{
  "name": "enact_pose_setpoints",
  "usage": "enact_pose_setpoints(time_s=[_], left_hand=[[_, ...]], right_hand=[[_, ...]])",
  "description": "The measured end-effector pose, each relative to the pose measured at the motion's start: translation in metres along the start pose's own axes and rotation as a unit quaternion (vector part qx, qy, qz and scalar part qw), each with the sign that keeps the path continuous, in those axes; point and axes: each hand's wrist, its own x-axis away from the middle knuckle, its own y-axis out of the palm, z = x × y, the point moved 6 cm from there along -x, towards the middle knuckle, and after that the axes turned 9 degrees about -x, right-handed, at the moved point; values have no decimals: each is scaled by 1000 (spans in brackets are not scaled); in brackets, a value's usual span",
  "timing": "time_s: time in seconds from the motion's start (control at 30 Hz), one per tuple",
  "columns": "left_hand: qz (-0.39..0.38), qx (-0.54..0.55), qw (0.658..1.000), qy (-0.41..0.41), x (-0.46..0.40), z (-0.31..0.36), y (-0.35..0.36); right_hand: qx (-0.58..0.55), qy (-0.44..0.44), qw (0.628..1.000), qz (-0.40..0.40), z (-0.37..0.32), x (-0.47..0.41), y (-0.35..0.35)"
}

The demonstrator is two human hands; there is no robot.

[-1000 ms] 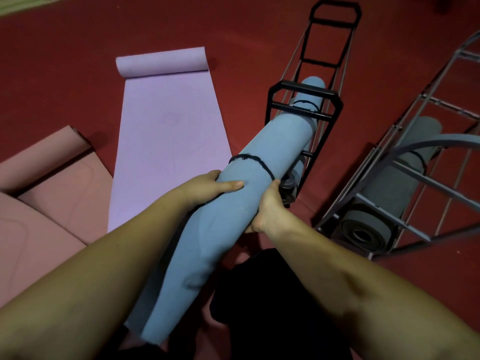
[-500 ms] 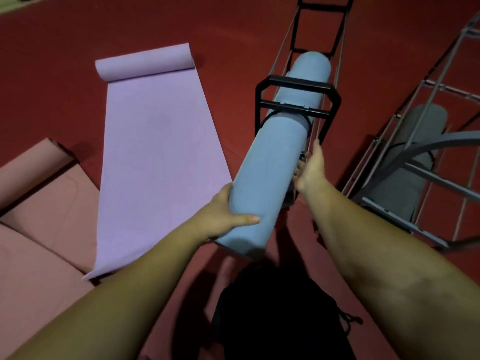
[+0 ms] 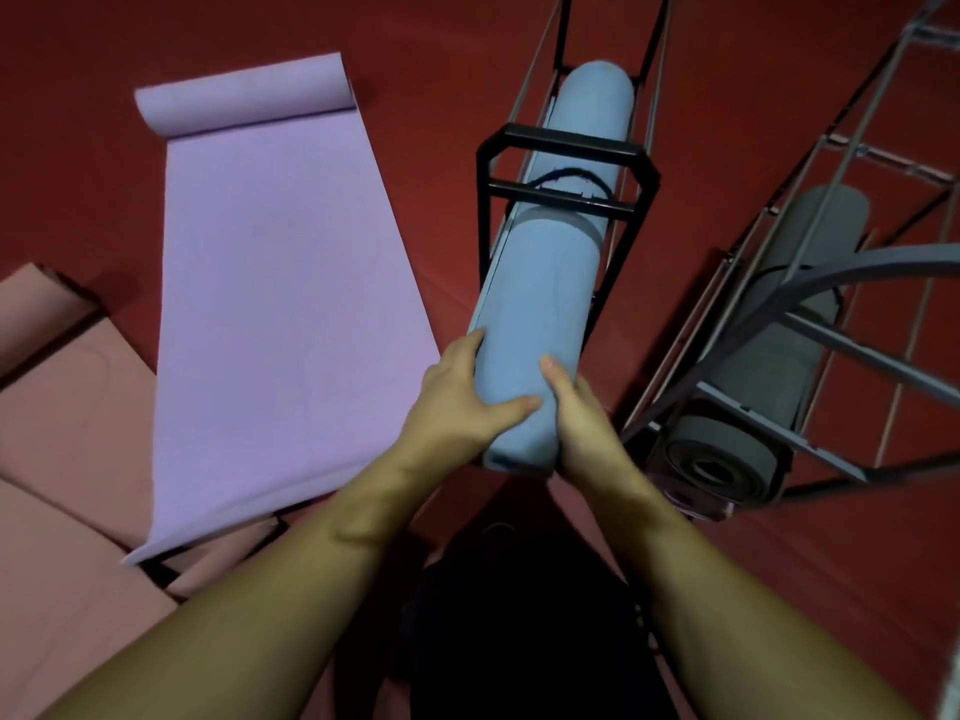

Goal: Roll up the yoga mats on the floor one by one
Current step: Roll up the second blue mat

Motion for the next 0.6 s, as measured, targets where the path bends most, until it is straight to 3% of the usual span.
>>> enact_pose_setpoints(time_s=[0.1,0.17,0.23,0.33,0.47,0.6], left_hand=[[-1,102,995,-5,-29,21,-13],[31,144,987,-56,-51,25,-19],[5,204,970,-132,-66,24,-14],[-46,267,947,-172,-78,14,-3],[-76,305,928,-203,-84,9,1],[-21,315,928,-199,-99,16,2]], right_hand=[[-3,9,1000,18,-41,-46,8],[58,-6,998,27,-68,-72,9],[114,-24,993,37,-87,-87,9],[87,9,996,28,-79,-89,6],[73,148,985,-59,-38,-72,15],[15,100,995,-21,-38,-84,15]])
